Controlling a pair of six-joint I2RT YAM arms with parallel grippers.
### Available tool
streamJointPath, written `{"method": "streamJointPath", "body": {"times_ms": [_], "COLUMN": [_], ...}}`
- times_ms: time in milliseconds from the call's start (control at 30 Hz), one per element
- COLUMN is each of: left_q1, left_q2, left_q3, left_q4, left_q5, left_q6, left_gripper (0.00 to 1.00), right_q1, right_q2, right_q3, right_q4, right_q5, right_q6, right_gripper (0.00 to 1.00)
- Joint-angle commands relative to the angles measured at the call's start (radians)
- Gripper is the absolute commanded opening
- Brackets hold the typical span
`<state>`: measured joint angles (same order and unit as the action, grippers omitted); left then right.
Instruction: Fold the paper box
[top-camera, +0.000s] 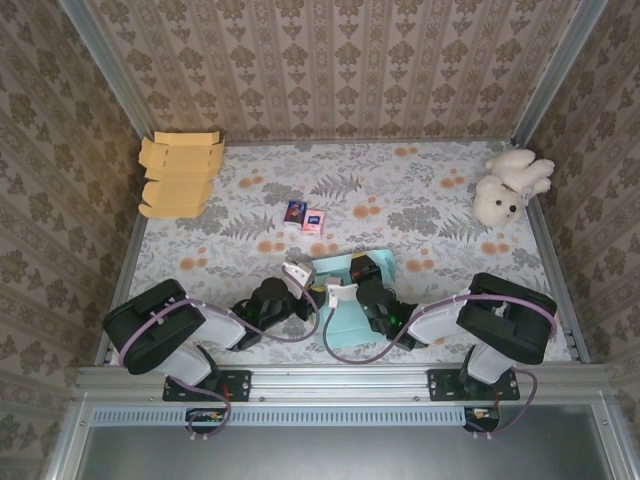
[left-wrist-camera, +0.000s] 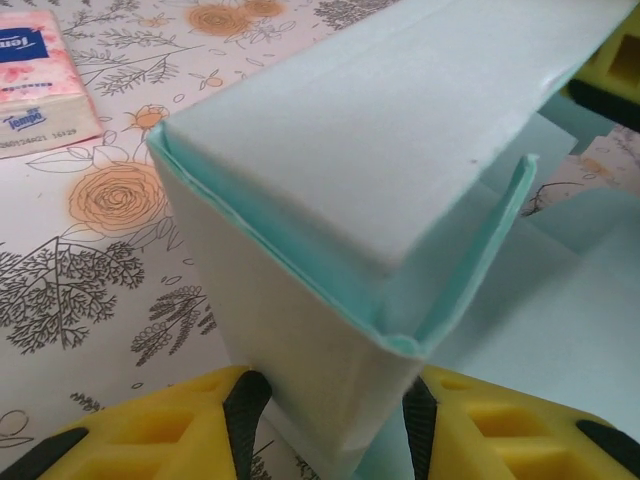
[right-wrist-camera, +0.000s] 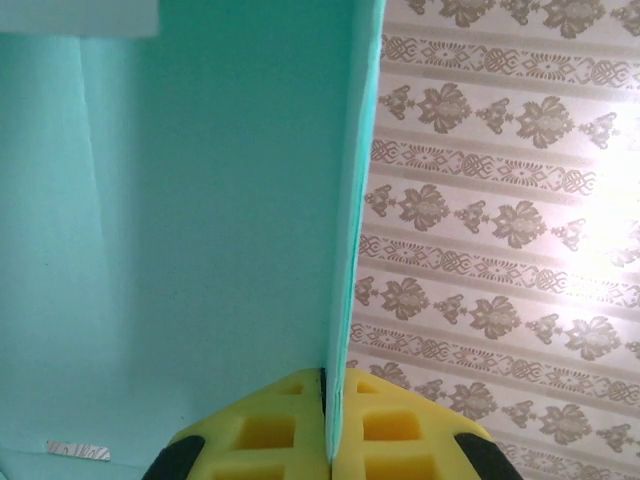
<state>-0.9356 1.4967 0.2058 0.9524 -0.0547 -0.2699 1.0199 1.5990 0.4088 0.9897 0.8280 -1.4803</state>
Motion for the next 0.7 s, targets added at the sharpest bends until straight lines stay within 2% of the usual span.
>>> {"method": "streamJointPath", "body": {"times_ms": [0, 267, 667], "left_q1": [-0.008, -0.023, -0.081], "left_q2": [0.012, 0.015, 0.116], "left_q3": [0.024, 0.037, 0.075], "left_q4": [0.061, 0.092, 0.179], "left_q5": [-0.047, -0.080, -0.322], "left_q6": [0.020, 0.020, -0.009], "left_gripper": [0.45, 0.45, 0.40], "right_q1": [0.011, 0.011, 0.011], "right_q2": [0.022, 0.016, 0.015], "right_q3": [-0.018, -0.017, -0.012], "right_q4": [-0.010, -0.017, -0.034], "right_q5": [-0.011, -0.013, -0.014], "right_q6": [-0.038, -0.022, 0.007], "right_gripper": [0.00, 0.00, 0.00]}}
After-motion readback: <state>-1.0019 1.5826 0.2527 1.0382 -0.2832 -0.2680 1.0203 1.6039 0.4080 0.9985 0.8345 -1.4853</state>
